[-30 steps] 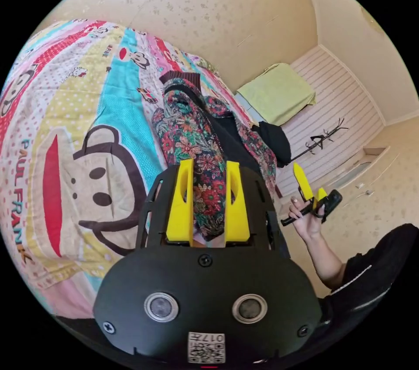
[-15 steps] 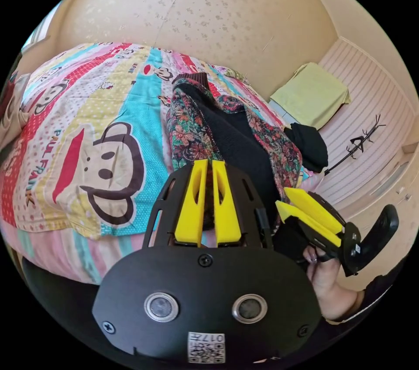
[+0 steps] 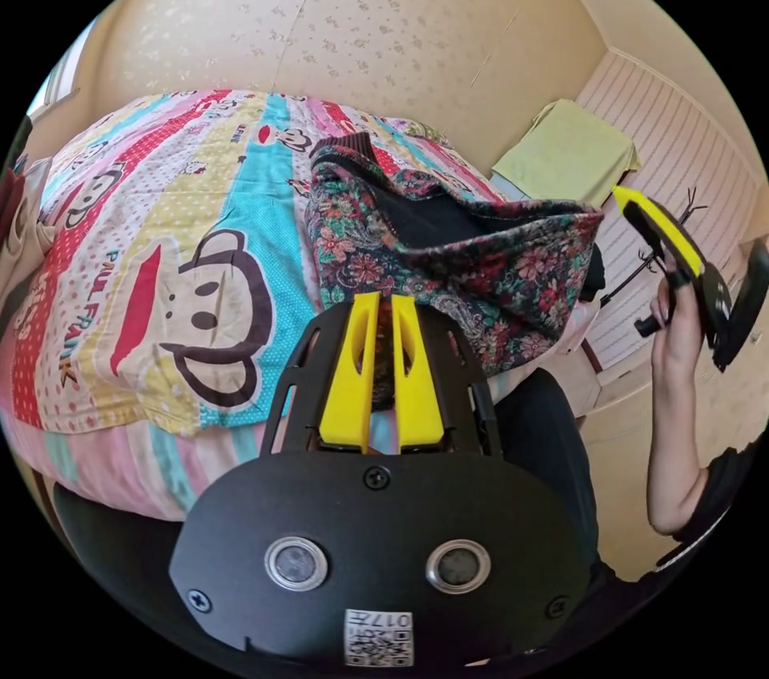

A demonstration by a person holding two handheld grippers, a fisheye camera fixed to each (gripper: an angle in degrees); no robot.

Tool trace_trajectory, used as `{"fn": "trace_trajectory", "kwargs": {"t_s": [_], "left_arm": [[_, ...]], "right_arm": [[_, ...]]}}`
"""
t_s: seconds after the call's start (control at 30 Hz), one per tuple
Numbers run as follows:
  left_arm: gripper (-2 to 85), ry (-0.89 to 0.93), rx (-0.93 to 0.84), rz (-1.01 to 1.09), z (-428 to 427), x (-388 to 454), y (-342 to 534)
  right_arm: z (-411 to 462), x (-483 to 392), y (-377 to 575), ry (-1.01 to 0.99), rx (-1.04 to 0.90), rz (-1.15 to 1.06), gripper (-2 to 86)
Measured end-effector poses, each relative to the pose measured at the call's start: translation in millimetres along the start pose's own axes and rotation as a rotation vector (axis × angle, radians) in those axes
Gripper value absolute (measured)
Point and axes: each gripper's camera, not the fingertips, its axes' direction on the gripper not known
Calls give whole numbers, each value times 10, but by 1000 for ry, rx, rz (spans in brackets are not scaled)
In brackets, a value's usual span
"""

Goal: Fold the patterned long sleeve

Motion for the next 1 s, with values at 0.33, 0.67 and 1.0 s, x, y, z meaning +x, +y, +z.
{"fn": "trace_trajectory", "kwargs": {"t_s": [0.33, 0.67, 1.0], "left_arm": [[41, 59, 32, 9, -79, -106, 126], [40, 160, 29, 6, -161, -313, 150], [40, 221, 19, -17, -282, -491, 171]], "right_arm": [[347, -250, 10, -331, -22, -4, 23], [213, -704, 205, -328, -161, -102, 106], [273, -794, 16, -344, -248, -105, 92]]}}
